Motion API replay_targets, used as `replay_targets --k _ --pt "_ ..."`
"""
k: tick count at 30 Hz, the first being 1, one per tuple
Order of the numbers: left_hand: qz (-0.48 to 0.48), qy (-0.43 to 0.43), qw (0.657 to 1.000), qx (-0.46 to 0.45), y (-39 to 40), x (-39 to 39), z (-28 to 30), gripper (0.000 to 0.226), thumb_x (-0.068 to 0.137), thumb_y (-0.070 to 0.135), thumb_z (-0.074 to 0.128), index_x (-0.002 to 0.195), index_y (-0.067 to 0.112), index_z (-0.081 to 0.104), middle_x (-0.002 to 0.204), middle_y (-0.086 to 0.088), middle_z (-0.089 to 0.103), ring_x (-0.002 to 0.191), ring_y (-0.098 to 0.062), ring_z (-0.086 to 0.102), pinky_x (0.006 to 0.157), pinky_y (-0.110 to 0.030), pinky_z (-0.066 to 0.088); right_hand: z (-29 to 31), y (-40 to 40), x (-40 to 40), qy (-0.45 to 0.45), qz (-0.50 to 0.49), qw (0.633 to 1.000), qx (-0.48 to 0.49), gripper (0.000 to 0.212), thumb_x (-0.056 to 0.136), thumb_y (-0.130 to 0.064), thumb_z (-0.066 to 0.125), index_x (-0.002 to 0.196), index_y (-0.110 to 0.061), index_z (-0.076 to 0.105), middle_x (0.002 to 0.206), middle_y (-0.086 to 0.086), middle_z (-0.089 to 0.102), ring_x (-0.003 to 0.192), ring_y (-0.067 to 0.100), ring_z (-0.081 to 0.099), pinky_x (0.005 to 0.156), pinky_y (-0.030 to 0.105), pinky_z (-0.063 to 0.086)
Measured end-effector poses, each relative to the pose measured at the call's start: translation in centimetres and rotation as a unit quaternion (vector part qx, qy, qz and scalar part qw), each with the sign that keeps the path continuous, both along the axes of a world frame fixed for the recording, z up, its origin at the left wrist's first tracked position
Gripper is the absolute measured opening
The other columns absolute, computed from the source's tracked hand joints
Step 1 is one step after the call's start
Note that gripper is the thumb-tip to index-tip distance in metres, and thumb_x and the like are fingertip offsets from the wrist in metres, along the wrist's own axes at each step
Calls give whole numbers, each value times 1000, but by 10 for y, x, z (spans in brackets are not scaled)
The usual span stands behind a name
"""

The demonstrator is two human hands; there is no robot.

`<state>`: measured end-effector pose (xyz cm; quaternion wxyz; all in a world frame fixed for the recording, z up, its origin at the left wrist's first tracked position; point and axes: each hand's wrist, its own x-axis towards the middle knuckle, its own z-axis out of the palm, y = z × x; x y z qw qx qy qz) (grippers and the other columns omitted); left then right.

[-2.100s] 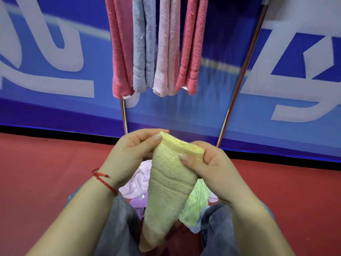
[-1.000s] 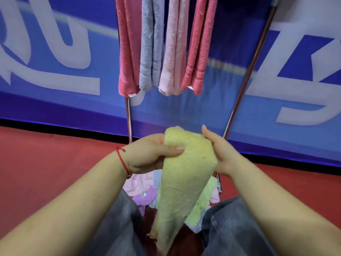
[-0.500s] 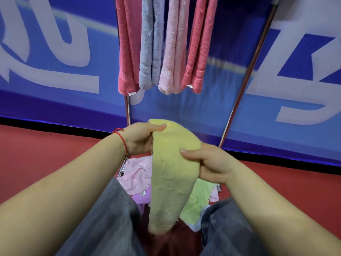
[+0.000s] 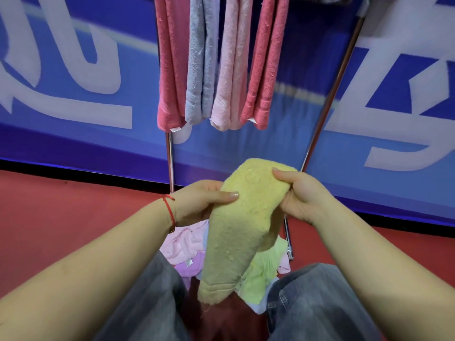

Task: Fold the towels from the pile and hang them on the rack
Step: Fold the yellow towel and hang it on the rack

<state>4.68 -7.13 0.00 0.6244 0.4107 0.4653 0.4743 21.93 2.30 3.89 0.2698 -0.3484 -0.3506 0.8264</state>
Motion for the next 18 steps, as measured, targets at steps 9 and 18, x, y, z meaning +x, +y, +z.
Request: replay_targets --k 9,18 --pt "40 34 998 19 13 -1 45 18 95 16 46 91 10 62 73 -1 70 64 -9 67 60 -19 55 -46 -34 6 -193 100 968 127 50 97 -50 27 96 -13 62 79 10 70 71 26 66 69 38 53" --pt "43 112 993 -20 18 -5 66 30 98 24 41 121 9 55 103 -6 65 92 -17 62 87 -30 49 -34 -47 7 -346 -87 755 551 27 77 -28 70 84 -20 46 76 -7 54 62 7 47 61 30 41"
